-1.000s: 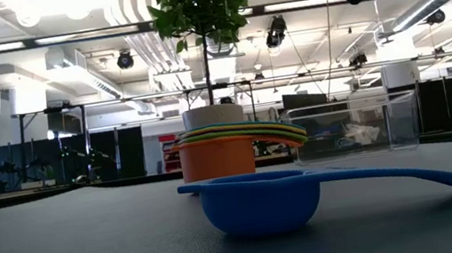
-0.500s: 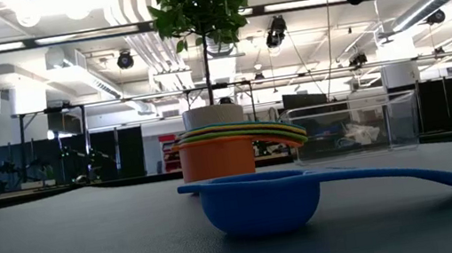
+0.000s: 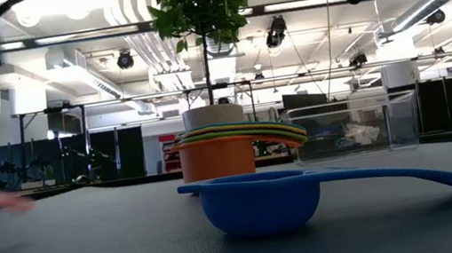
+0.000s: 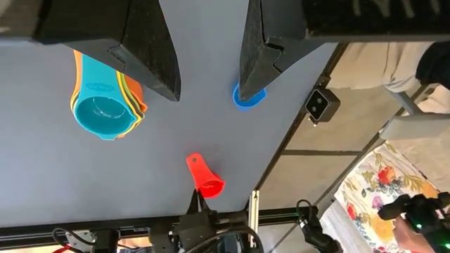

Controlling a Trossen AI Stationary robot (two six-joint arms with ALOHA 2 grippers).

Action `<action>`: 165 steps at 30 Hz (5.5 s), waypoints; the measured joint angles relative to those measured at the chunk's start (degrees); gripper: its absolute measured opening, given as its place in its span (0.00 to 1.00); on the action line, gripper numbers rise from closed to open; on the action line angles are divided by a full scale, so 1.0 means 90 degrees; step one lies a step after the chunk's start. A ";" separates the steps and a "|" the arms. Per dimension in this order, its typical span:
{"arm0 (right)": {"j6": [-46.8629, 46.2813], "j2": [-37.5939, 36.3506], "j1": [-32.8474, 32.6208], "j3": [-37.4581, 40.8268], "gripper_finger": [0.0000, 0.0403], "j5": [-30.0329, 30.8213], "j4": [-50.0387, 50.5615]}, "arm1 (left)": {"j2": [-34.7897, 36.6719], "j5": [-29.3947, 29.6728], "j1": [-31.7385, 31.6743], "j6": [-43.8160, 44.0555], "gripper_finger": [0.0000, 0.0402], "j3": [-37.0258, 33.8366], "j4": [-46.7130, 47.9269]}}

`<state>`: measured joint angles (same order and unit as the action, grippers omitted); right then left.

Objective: Nest measuring cups in basket
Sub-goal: Stack the red measuring cup on top of the light blue measuring cup, then stack the blue measuring cup on top of the red measuring cup

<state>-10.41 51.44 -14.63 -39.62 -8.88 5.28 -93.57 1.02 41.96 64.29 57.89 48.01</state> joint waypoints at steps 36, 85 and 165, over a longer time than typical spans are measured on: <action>-0.0569 0.0005 0.0002 0.0000 0.28 0.0249 0.0204 | -0.0523 -0.0513 -0.4915 -0.9235 0.00 0.1917 -0.1169; -0.0615 0.0007 -0.0002 0.0273 0.28 0.0664 0.0523 | -0.0223 -0.1866 -0.5205 -0.7812 0.30 0.1586 -0.2288; -0.1000 0.6135 -0.1583 -0.2541 0.63 0.1485 -0.0245 | 0.2075 0.1516 -0.4243 -0.6113 0.25 -0.2835 -1.0143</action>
<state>-19.41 106.65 -28.88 -62.48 4.48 3.07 -74.89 14.66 3.77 9.28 32.38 -43.27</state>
